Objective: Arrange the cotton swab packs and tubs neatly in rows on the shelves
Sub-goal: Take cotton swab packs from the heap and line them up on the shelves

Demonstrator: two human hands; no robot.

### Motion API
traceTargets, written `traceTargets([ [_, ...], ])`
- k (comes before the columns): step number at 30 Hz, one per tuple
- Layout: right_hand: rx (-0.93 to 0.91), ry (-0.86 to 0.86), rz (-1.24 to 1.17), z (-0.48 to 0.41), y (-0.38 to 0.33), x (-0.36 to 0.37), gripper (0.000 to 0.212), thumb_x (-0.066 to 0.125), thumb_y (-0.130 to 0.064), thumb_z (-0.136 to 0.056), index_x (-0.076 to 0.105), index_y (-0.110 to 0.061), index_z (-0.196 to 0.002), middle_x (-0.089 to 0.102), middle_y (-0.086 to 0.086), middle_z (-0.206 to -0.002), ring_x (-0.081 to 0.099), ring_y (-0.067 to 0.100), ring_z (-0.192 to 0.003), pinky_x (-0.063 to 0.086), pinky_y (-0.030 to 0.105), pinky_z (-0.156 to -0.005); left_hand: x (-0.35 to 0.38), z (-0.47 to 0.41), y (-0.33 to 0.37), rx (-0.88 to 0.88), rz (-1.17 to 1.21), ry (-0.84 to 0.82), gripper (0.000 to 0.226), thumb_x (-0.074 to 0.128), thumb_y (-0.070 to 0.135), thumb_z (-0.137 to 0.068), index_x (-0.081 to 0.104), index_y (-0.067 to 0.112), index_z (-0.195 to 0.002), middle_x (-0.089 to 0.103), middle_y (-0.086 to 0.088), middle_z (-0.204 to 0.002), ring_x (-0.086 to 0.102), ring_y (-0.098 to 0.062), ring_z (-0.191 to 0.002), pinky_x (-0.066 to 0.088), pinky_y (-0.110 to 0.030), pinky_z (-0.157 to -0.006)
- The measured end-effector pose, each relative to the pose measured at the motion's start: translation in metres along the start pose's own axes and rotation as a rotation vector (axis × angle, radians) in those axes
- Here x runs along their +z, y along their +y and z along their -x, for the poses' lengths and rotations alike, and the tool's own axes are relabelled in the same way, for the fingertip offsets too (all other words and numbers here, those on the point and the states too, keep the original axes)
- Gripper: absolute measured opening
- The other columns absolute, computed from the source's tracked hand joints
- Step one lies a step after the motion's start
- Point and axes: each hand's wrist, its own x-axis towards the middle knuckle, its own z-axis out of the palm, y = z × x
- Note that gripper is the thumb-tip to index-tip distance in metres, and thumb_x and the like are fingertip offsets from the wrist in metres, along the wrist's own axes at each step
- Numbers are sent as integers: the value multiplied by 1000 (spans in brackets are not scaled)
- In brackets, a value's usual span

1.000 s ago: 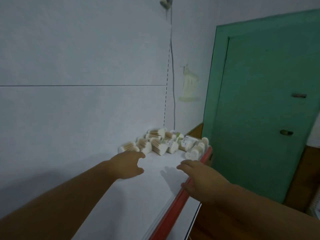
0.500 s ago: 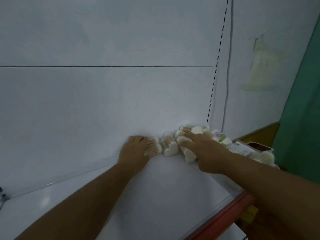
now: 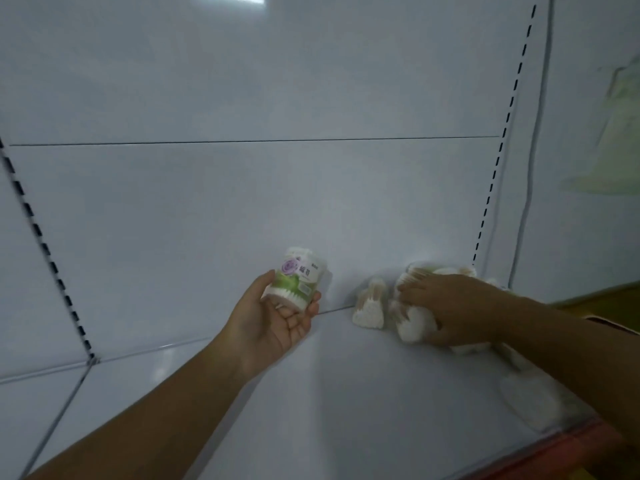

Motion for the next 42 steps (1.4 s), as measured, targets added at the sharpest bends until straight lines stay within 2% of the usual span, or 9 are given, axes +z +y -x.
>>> traceTargets([
  [6,371,295,-1012,-13,-44,-35,10,60,-28,-92,58,-19,-95,68,7,-81,64,10,-59,52,23,-55,-7,11,-9,115,30,71,52,50,52,-89,63,9,-115,73,-7,-105,72,-23,-88,57,-36,-74],
  [9,376,214,-1350,-36,-88,-39,28,50,-34,-95,60,-9,-86,69,17,-76,63,23,-57,52,29,-52,-4,12,-18,137,68,104,57,42,59,-93,62,11,-118,72,-9,-111,68,-28,-99,54,-45,-81],
  [16,155,300,-845,-62,-154,-15,85,19,-87,-73,61,-14,-87,66,3,-68,65,16,-60,54,32,-61,-13,12,-26,193,169,26,62,33,55,-96,65,3,-106,68,-23,-95,69,-33,-76,59,-41,-64],
  [21,326,628,-838,-64,-135,1,80,16,-69,-81,67,-11,-102,66,-2,-72,62,11,-66,51,32,-69,-13,9,-27,184,201,83,42,44,50,-95,67,16,-103,70,-9,-79,69,-21,-65,58,-29,-57],
  [23,492,825,-690,-67,-114,17,62,31,-59,-87,65,-12,-108,66,7,-100,62,22,-93,47,35,-81,-15,9,-24,185,211,89,35,43,46,-96,65,19,-92,66,-5,-65,65,-17,-52,55,-25,-49],
  [26,666,527,-605,-73,-88,54,61,67,-39,-84,47,-21,-139,21,16,-154,24,32,-142,30,39,-109,-21,8,-19,199,239,127,36,42,45,-96,67,19,-95,69,-5,-69,67,-17,-53,56,-27,-50],
  [29,618,272,-594,-76,-80,81,68,72,-23,-77,43,-26,-139,2,10,-160,10,26,-147,21,29,-112,-23,6,-16,219,277,164,36,47,41,-95,73,20,-83,70,-1,-70,68,-15,-54,56,-25,-51],
  [34,616,488,-676,-76,-74,80,34,76,-23,-72,59,-19,-102,49,2,-134,50,23,-122,35,24,-86,-25,9,-13,183,284,181,27,55,43,-90,70,21,-85,69,0,-75,66,-14,-58,58,-25,-58],
  [42,660,449,-1914,-67,-87,50,43,37,-50,-98,57,-13,-101,71,10,-64,64,20,-45,48,23,-38,-7,34,9,248,212,175,53,42,47,-96,75,16,-67,68,-5,-63,65,-17,-49,56,-25,-50],
])
